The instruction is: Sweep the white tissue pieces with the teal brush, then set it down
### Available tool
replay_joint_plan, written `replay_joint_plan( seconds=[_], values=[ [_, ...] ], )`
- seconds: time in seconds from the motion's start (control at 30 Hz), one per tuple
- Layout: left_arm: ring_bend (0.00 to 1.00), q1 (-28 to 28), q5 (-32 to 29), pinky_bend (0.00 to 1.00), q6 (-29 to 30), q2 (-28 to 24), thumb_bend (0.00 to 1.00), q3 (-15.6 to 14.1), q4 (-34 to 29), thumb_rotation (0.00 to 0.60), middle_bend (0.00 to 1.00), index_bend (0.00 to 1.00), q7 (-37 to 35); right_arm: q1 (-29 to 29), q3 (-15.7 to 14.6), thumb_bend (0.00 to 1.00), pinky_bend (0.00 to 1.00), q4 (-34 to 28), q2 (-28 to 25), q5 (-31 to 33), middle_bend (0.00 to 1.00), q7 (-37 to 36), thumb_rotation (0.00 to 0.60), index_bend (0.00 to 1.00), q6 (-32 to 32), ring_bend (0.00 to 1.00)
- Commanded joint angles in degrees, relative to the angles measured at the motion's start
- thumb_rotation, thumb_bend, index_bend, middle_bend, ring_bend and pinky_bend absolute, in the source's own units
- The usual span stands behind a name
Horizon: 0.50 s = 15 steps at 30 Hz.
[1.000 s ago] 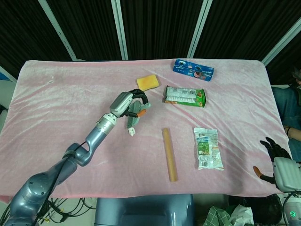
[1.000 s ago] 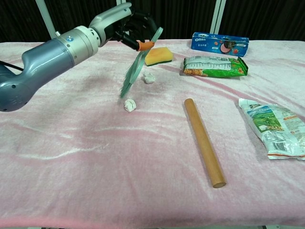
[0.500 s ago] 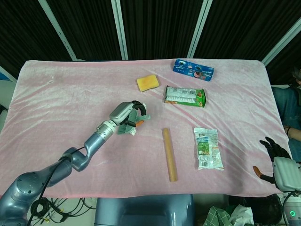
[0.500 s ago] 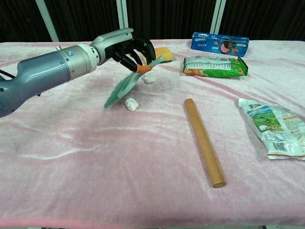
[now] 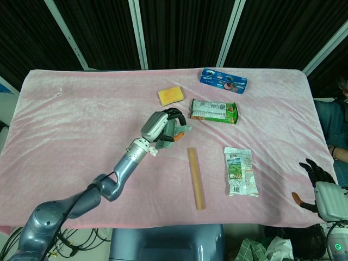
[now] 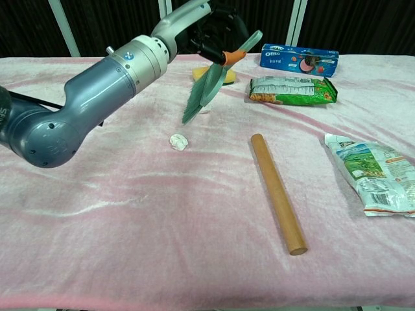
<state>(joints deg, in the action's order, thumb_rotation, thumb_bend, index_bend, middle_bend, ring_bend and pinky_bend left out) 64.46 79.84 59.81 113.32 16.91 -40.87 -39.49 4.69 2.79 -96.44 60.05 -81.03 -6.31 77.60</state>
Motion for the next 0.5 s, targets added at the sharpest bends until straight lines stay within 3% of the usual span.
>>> replay_joint_plan(
  seconds=[0.03,0.17,0.5],
  values=[
    [0.25,0.3,-0.3,0.34,1.2,-0.2,0.38,1.1,-0.1,0.600,0.63,0.66,0.1,0.0,0.0,0.20,0.18,0.0,0.0,0.1,0.07,-0.1,0.600,0.17,0.0,0.13],
    [0.25,-0.4,0.9,0.34,2.8,-2.7,0.38,0.4,-0.4,0.600,0.64,0.66,2.6,0.0,0.0,0.20,0.18,0.0,0.0,0.1,0.07,0.0,0.600,0.17,0.0,0.13],
    [0.25,-7.3,2.7,0.34,-2.4,-17.3,0.38,-7.5,-10.9,0.600,0.64,0.66,11.9,-0.1,0.0,0.20,0.18,-0.2,0.0,0.1,0.07,0.3,0.600,0.17,0.2,0.13]
  ],
)
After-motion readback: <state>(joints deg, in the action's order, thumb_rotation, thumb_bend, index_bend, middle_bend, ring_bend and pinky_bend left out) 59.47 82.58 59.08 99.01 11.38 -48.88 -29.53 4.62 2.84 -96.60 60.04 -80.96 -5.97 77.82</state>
